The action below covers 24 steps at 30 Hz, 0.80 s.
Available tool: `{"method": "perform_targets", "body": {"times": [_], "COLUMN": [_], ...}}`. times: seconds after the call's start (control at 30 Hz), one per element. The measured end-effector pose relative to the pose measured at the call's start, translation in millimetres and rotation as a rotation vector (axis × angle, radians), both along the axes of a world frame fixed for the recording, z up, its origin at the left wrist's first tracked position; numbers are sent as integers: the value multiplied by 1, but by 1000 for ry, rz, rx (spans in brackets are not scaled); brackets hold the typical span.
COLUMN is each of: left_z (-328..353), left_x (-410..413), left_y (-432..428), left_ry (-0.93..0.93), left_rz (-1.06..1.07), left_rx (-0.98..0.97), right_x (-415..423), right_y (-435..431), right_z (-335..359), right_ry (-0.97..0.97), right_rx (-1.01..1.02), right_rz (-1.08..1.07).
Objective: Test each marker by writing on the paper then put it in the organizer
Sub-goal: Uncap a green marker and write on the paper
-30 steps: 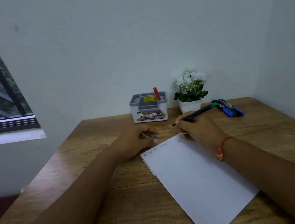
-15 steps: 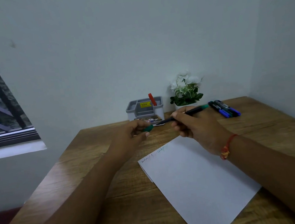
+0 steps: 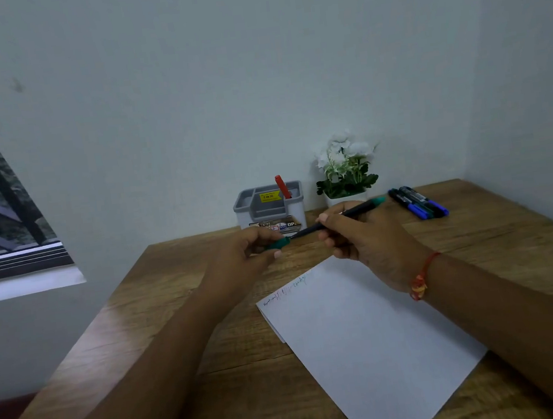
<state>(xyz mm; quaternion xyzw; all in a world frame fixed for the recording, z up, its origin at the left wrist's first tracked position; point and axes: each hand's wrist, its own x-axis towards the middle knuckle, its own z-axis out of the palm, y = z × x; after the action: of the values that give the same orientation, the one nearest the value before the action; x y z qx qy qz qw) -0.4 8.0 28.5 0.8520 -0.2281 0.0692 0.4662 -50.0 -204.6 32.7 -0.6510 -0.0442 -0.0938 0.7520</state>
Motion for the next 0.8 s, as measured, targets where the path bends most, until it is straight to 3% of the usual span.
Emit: {"method": "perform_targets", "body": {"times": [0.47,0.8], "left_z": [7,10], "left_x": [-17,-20], "left_y": [-13,-15], "left_ry": [-22,61], "left_rz": [-51,-63], "left_rx": [-107,-249], "right_x": [-3,0], "right_y": [6,10], "right_z": [-5,-6], "right_ry": [11,110], "right_rx": [-86,22], "right_rz": [80,122]}}
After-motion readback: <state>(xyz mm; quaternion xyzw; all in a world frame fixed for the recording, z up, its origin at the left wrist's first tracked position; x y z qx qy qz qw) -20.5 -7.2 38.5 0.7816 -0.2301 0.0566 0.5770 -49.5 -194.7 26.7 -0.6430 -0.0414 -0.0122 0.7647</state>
